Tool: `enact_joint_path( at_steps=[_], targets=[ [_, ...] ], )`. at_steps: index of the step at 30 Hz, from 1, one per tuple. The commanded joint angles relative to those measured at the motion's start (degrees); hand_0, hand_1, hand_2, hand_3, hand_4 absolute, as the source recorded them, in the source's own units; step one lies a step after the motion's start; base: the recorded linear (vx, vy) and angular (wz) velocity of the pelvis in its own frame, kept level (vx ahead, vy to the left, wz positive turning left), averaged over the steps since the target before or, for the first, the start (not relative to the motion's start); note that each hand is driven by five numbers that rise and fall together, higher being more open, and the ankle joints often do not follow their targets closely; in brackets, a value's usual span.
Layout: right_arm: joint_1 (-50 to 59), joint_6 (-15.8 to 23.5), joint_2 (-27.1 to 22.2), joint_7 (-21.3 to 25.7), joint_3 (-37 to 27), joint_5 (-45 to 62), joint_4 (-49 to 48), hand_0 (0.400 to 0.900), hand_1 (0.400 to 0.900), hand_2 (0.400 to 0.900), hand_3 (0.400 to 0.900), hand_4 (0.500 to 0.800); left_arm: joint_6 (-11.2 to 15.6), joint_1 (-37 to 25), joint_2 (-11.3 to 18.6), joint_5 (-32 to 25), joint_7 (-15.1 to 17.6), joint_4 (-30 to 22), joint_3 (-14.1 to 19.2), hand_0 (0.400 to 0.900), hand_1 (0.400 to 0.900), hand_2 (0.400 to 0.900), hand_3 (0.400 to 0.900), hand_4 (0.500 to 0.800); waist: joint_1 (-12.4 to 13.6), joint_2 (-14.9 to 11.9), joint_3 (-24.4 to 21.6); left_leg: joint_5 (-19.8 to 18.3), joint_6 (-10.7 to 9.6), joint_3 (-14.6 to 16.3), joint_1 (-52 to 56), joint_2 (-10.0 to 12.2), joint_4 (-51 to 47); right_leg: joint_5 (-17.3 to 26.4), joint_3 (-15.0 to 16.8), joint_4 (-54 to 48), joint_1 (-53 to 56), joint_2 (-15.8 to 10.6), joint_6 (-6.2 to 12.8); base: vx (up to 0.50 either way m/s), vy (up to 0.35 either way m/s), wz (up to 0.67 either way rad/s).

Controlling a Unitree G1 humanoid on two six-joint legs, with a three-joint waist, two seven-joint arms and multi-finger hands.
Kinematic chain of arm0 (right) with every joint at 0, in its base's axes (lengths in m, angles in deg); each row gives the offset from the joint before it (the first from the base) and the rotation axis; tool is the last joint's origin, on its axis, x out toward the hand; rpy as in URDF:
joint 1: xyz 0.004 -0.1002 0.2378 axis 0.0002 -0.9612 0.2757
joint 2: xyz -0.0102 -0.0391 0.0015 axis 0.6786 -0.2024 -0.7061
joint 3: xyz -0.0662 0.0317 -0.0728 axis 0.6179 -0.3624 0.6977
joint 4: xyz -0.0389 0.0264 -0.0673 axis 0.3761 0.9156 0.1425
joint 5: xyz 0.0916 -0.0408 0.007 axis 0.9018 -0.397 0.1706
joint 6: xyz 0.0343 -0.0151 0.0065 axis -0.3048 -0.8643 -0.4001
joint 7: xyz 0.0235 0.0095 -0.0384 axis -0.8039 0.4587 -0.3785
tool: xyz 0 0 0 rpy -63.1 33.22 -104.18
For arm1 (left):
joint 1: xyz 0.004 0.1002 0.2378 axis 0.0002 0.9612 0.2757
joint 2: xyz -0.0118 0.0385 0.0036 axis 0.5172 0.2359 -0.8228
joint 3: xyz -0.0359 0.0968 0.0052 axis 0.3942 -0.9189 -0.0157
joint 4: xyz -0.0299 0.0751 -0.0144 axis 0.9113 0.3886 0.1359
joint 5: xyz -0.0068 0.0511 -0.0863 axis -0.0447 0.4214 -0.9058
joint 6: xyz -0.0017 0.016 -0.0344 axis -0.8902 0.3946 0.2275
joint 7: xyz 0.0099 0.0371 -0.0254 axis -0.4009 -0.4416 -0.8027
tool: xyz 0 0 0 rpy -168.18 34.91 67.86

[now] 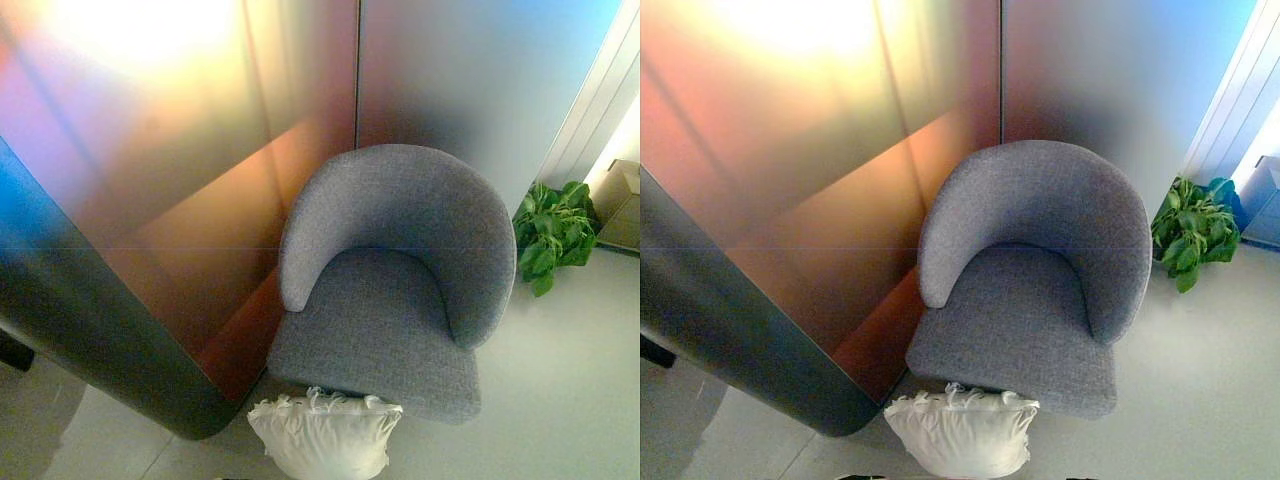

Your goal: Pick up the pillow and put it on the sofa.

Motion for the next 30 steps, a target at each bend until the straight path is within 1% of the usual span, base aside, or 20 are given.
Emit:
enact_joint_path(
  at_steps=[1,4,8,11,14,24,26,28,30],
  targets=[
    [3.4,-0.1,0.6,-0.1,1.0,-2.0,3.2,0.9,0.9,0.9,0.9,0.8,-0.2,-3.3,2.4,-0.5,1.4,3.1,0.5,0.9,0.9,0.9,0.9,0.8,0.0,-2.6,2.2,-5.6,1.2,1.8,2.4,-5.2,0.9,-2.0,-1.0,0.9,0.7,0.2,2.52,0.0,0.0,0.0],
    [3.3,-0.1,0.6,-0.1,0.9,-2.2,3.2,0.9,0.9,0.9,0.9,0.8,-0.4,-3.4,2.3,-0.3,1.3,3.1,0.6,0.9,0.9,0.9,0.9,0.8,0.0,-2.6,2.2,-5.6,1.2,1.8,2.4,-5.3,0.9,-2.0,-0.9,0.9,0.6,0.2,2.53,0.0,0.0,0.0],
    [3.1,0.0,0.7,-0.2,0.8,-2.3,3.1,0.9,0.9,0.9,0.9,0.8,0.5,-3.0,2.2,-0.4,1.7,3.2,0.7,0.9,0.9,0.9,0.9,0.8,0.0,-2.7,2.3,-5.6,1.2,1.8,2.5,-5.3,0.9,-2.0,-1.0,0.9,0.7,0.2,2.57,0.0,0.0,0.0],
    [3.1,-0.2,0.7,-0.2,1.0,-2.2,3.1,0.9,0.9,0.9,0.9,0.8,0.2,-3.0,2.2,-0.5,1.8,3.2,0.5,0.9,0.9,0.9,0.9,0.8,0.0,-2.8,2.3,-5.6,1.3,1.8,2.4,-5.3,0.8,-1.9,-0.9,0.9,0.6,0.2,2.57,0.0,0.0,0.0],
    [3.0,0.0,0.4,-0.5,0.8,-2.2,3.2,0.9,0.9,0.9,0.9,0.8,0.1,-3.2,2.6,-0.4,1.2,3.3,0.6,0.9,0.9,0.9,0.9,0.8,0.0,-2.8,2.3,-5.6,1.3,1.6,2.4,-5.3,0.8,-1.9,-0.9,0.9,0.5,0.2,2.61,0.0,0.0,0.0],
    [3.2,-0.3,0.6,-0.5,1.1,-2.2,2.9,0.9,0.9,0.9,0.9,0.8,-0.1,-3.3,2.4,0.0,1.3,3.3,0.5,0.9,0.9,0.9,0.9,0.8,0.0,-2.9,2.5,-5.6,1.3,1.8,2.3,-5.2,1.0,-1.8,-0.8,1.0,0.5,0.2,2.64,0.0,0.0,0.0],
    [3.2,-0.7,0.5,-0.5,1.1,-2.5,2.7,0.9,0.9,0.9,0.9,0.8,-0.1,-3.4,2.4,0.4,2.4,3.4,0.6,0.9,0.9,0.9,0.9,0.8,0.0,-2.8,2.7,-5.6,1.4,1.7,2.3,-5.2,1.0,-1.8,-0.7,1.0,0.4,0.2,2.62,0.02,0.004,0.0],
    [3.3,-0.8,0.2,-0.7,1.2,-2.9,2.6,0.9,0.9,0.9,0.9,0.8,-0.6,-3.5,2.8,0.5,4.6,3.2,0.9,0.9,0.9,0.9,0.9,0.8,-0.1,-2.8,3.0,-5.6,1.3,1.8,2.3,-5.2,1.0,-1.8,-0.6,1.0,0.3,0.2,2.64,0.04,0.017,0.0],
    [3.4,-1.0,-0.6,-1.0,1.5,-3.1,2.3,0.9,0.9,0.9,0.9,0.8,-1.1,-3.7,3.7,2.7,5.1,2.9,1.1,0.9,0.9,0.9,0.9,0.8,-0.1,-2.8,3.6,-5.4,1.2,1.9,1.9,-5.1,1.0,-1.7,-0.6,1.1,-0.1,0.1,2.7,0.01,0.016,0.0]
  ],
)
